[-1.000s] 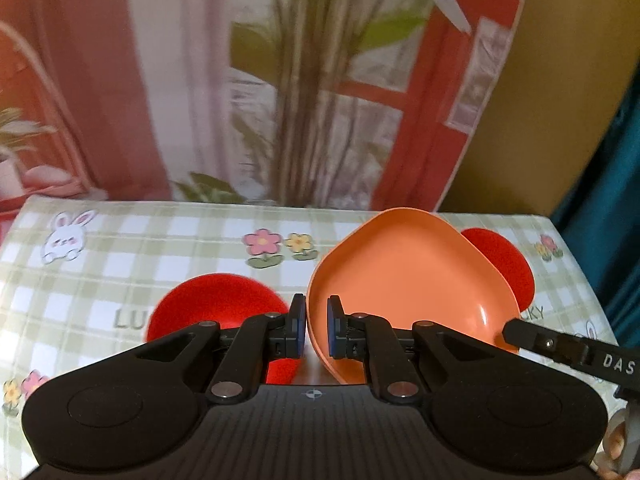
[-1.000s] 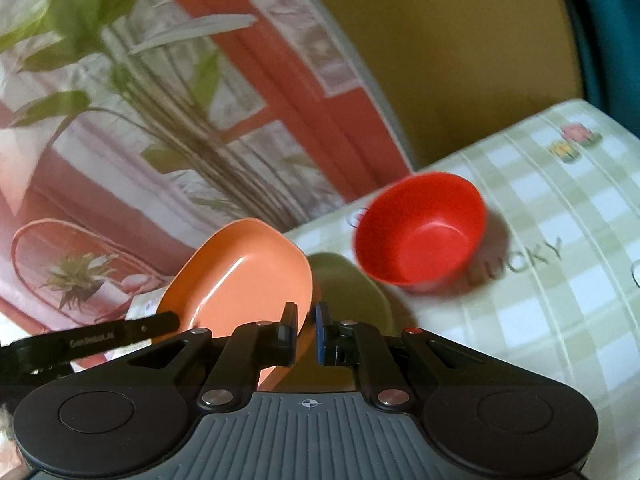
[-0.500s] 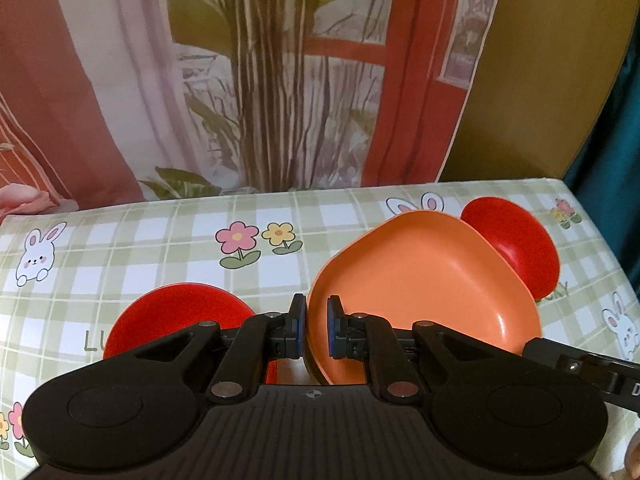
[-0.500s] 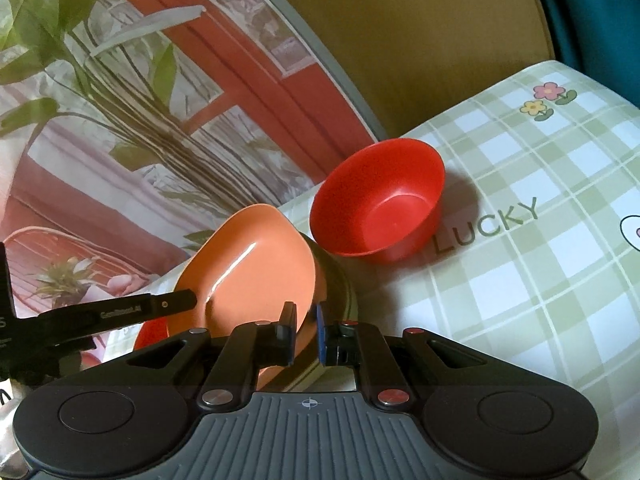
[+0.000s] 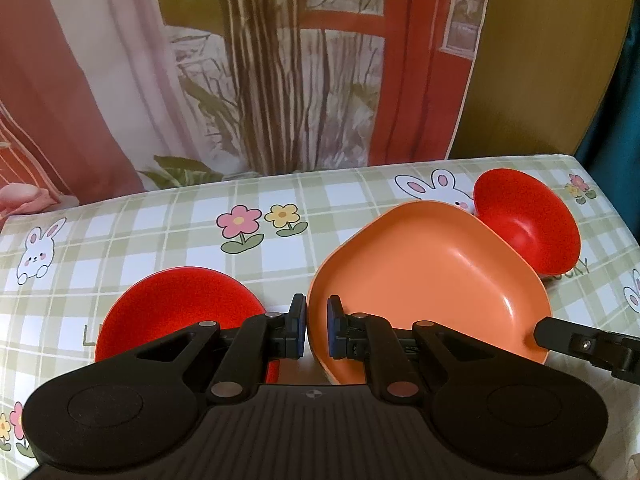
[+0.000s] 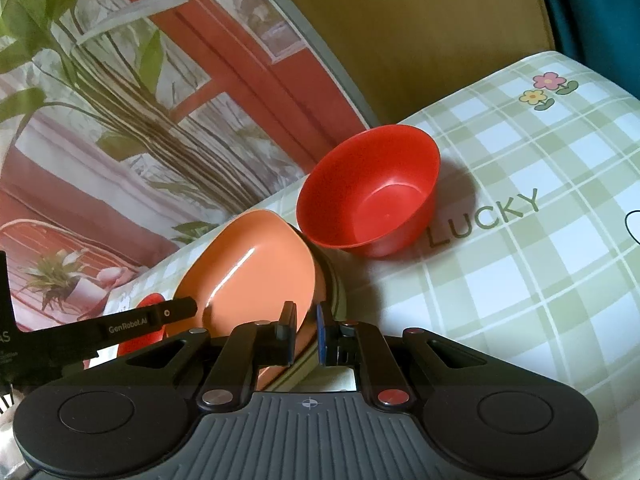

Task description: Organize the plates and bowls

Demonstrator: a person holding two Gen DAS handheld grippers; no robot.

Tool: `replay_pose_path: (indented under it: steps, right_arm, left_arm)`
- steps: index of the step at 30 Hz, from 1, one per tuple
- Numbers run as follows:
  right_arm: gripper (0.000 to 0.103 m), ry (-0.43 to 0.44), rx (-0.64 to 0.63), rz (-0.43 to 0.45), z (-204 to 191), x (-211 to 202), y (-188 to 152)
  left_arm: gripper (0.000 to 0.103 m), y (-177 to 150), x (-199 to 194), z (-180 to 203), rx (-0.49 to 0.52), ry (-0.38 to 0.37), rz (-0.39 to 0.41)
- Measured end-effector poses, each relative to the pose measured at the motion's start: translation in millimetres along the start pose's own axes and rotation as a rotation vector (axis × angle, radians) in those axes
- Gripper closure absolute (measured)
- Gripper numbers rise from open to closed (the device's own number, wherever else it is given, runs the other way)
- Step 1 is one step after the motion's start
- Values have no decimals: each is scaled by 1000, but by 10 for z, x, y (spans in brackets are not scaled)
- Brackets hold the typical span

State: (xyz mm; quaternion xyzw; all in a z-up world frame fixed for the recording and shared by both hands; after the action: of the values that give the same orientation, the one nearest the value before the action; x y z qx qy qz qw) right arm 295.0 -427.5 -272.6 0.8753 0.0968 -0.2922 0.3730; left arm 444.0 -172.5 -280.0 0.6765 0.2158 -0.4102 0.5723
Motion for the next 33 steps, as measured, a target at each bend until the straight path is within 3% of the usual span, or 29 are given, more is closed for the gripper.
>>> replay_pose_path:
  steps: [6, 16, 33]
  right_arm:
    - [94, -23, -42, 6, -18, 11, -14]
    - [84, -48, -110, 53, -78, -87, -21]
    - [84, -37, -116, 50, -50, -115, -104]
  left_arm:
    - [91, 3, 14, 8, 9, 8, 4]
    - [91, 7, -44, 21, 10, 12, 22]
    - [91, 25, -130, 11, -3, 1, 42]
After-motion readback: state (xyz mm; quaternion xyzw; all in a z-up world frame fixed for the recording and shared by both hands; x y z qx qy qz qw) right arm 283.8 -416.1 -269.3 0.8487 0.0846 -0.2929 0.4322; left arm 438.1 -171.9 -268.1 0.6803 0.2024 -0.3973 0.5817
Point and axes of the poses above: each gripper's, at about its wrist camera, not at the fingertips, and x roughly the way its jaws point, z to its right, y to its top, the point moved 7 cm from there along x, roughly the way its jaws point, and after that the axes turned 4 degrees about -x, right-handed, at the moved point
